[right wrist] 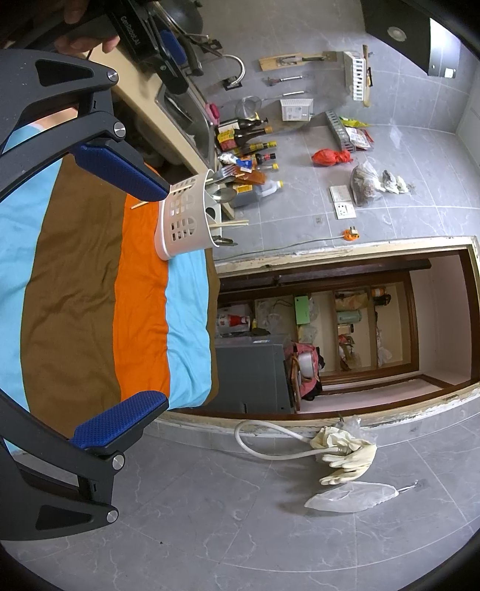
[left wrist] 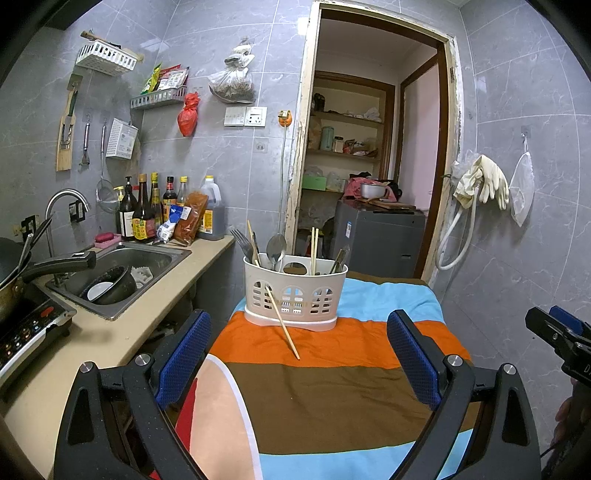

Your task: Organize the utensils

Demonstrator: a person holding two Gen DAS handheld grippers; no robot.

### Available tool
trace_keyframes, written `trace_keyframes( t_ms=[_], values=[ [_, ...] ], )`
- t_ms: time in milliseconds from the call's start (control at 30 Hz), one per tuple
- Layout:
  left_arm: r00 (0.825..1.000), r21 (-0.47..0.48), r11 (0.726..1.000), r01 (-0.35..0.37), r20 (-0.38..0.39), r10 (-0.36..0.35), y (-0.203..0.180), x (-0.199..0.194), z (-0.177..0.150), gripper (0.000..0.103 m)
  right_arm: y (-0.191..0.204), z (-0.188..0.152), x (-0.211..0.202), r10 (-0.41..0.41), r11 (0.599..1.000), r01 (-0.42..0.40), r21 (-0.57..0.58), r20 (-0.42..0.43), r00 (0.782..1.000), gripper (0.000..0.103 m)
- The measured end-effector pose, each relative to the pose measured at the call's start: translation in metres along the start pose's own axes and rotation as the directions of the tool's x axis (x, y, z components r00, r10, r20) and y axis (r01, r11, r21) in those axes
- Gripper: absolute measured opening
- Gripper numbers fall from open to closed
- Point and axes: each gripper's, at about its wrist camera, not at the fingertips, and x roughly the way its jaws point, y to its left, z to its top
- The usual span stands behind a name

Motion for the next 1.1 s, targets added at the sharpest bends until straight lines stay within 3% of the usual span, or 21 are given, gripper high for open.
trace_keyframes(
  t_ms=[1100],
  values=[
    [1.000,-0.002,1.000,-0.001,-0.003,0.001,-0.0011,0.0014,-0.0004,0.093,0.0020,-0.0017,-0.0003,0.002,1.000,-0.002,0.000,-0.006,1.000,0.103]
  ],
)
